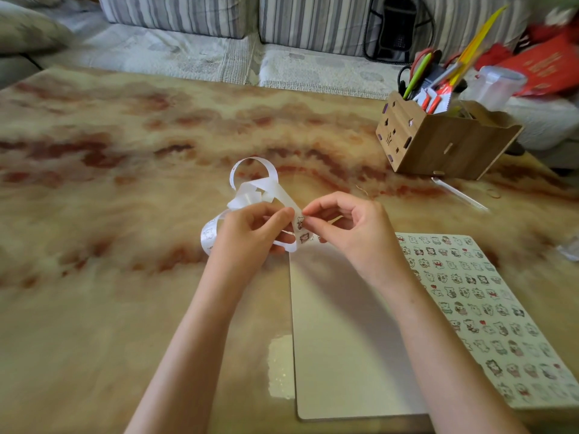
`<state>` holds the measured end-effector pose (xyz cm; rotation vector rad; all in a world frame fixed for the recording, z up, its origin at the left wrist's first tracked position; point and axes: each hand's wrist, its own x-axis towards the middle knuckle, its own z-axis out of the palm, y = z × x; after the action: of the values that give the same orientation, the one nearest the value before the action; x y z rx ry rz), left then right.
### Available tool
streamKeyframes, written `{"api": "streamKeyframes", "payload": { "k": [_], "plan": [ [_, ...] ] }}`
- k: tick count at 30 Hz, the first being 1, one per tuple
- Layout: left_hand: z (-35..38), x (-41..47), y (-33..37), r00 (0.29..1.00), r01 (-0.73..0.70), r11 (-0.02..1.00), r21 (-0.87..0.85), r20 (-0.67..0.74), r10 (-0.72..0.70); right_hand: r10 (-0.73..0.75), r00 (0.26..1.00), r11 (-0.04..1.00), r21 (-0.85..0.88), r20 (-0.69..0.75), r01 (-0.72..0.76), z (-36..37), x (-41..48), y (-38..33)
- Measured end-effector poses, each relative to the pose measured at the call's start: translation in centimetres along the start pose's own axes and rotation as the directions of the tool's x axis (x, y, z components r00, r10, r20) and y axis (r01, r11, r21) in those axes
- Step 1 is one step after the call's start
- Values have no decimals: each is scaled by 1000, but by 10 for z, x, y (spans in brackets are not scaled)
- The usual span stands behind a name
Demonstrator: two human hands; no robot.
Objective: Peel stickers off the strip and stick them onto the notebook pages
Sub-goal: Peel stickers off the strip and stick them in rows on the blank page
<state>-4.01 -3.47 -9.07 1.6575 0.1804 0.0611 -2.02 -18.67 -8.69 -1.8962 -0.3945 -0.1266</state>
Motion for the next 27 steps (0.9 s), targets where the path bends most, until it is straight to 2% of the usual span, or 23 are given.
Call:
{"api": "streamKeyframes", "payload": {
  "k": [10,27],
  "plan": [
    [2,0,-2,1000,-30,999,12,8,30,-47,999,997,-62,-12,47,2,-2,1],
    [2,0,-2,999,-26,999,32,26,25,-56,998,996,-64,-13,55,2,-2,2]
  ]
}}
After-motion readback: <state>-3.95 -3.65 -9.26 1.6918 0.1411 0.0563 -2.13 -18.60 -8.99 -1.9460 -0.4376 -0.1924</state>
